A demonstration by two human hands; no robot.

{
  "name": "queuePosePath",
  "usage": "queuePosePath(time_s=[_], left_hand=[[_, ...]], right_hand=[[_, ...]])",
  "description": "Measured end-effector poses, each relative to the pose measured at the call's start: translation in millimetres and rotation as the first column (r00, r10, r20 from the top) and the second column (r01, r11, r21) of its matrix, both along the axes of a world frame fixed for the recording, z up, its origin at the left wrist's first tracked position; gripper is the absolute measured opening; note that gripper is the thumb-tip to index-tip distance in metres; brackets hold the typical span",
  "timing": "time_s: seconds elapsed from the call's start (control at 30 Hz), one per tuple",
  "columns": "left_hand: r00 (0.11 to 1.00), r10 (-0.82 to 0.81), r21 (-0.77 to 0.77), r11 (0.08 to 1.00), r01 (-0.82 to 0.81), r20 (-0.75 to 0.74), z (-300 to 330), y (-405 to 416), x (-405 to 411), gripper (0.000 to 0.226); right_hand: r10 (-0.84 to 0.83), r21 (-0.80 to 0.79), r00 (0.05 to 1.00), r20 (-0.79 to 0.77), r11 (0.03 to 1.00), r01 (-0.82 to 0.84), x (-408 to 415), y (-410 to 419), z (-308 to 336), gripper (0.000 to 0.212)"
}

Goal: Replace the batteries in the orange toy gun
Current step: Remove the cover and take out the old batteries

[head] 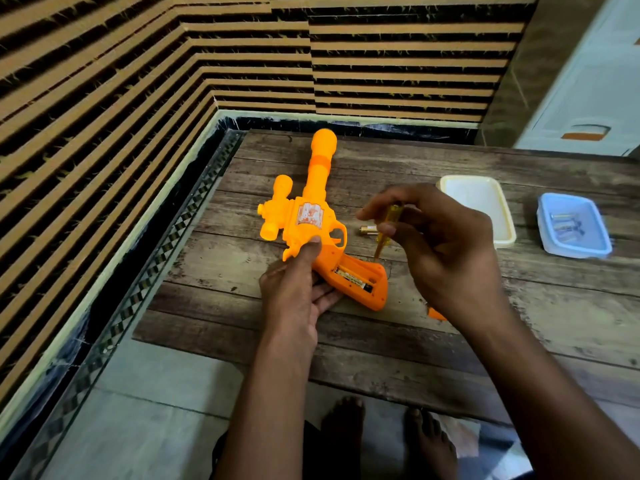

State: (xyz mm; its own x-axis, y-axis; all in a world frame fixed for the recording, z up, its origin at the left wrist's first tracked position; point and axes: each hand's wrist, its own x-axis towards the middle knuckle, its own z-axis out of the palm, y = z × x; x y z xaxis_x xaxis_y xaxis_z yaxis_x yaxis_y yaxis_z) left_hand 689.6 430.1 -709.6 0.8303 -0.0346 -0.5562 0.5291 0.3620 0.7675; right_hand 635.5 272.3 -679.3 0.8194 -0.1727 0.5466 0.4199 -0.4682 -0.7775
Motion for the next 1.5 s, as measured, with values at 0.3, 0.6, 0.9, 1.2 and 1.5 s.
queuePosePath(time_s=[0.3, 0.6, 0.9, 1.2, 1.5], left_hand=[[1.000, -0.013, 0.005, 1.000, 0.013, 0.017, -3.1, 0.8, 1.1, 0.018], [1.000, -0.010, 0.018, 1.000, 0.010, 0.017, -3.1, 0.0, 1.0, 0.016], [1.000, 0.001, -0.004, 1.000, -0.001, 0.026, -4.5, 0.2, 2.4, 0.010], [1.000, 0.012, -0.040, 0.999, -0.012, 0.019, -3.6, 0.0, 3.2, 0.009], [0.999, 0.029, -0.051, 0.998, -0.030, -0.015, -2.3, 2.3, 4.9, 0.009]], right_hand=[[0.072, 0.173, 0.995, -0.068, 0.983, -0.059, -1.6, -0.9, 0.4, 0.025], [-0.019, 0.135, 0.989, -0.148, 0.990, 0.039, -1.6, -3.9, 0.8, 0.018], [-0.098, 0.203, 0.949, -0.299, 0.966, 0.163, -3.3, -5.9, 4.5, 0.013], [-0.310, 0.288, 0.916, -0.255, 0.880, 0.378, -6.6, 7.7, -10.2, 0.014], [-0.388, 0.404, 0.909, -0.150, 0.816, 0.414, -10.4, 17.1, -7.8, 0.025]])
